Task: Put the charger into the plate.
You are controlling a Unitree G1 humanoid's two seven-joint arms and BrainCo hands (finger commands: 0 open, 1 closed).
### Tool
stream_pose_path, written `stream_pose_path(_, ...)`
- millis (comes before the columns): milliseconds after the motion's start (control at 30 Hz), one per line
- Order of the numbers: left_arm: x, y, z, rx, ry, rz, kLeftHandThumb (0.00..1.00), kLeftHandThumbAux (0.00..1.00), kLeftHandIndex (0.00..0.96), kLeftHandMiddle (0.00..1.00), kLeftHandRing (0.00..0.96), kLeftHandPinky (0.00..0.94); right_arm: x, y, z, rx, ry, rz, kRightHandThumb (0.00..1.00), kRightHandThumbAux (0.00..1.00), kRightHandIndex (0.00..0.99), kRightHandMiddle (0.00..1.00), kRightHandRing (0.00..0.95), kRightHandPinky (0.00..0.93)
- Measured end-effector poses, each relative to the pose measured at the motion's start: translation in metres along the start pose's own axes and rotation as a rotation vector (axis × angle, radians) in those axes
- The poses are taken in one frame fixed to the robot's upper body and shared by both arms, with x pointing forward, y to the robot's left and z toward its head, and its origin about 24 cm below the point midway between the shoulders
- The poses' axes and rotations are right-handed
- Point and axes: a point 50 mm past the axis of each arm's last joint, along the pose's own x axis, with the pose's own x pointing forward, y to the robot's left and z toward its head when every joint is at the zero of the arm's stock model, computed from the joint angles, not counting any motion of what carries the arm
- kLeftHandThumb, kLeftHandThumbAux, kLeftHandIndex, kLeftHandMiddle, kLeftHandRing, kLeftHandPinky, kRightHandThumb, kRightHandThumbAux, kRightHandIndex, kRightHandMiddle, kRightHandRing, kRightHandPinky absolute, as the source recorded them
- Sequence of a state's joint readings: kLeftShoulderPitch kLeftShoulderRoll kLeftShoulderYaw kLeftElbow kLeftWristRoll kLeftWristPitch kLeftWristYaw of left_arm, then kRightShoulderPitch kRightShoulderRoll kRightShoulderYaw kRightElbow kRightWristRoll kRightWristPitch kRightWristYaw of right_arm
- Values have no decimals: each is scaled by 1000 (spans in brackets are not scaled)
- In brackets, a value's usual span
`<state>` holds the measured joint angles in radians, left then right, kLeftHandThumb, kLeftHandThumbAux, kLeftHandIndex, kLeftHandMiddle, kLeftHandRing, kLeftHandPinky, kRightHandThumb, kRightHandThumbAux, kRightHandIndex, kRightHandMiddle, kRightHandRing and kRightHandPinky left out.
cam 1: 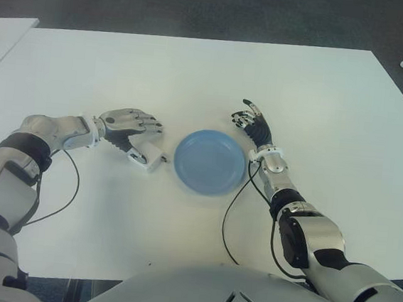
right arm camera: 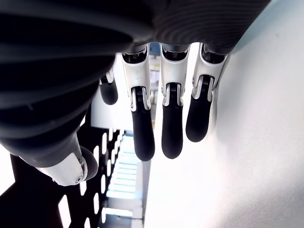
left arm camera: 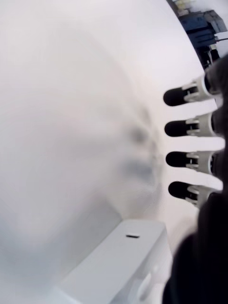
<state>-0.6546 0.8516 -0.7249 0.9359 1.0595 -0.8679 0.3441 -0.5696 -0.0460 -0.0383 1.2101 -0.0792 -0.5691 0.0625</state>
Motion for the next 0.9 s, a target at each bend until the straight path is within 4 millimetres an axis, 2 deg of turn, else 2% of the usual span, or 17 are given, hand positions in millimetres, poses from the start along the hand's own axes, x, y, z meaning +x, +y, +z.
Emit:
stream_pose_path(300, -1, 1, 0, -38, 10, 13, 353, 142, 0, 0, 0, 0, 0, 0, 0, 0, 0, 7, 0, 653, 96, 415, 391, 291)
stream_pose_path(900, -9, 8, -1, -220, 51, 111, 425, 127, 0, 0, 0, 0, 0, 0, 0, -1, 2, 10, 0, 650, 99, 413, 388, 283)
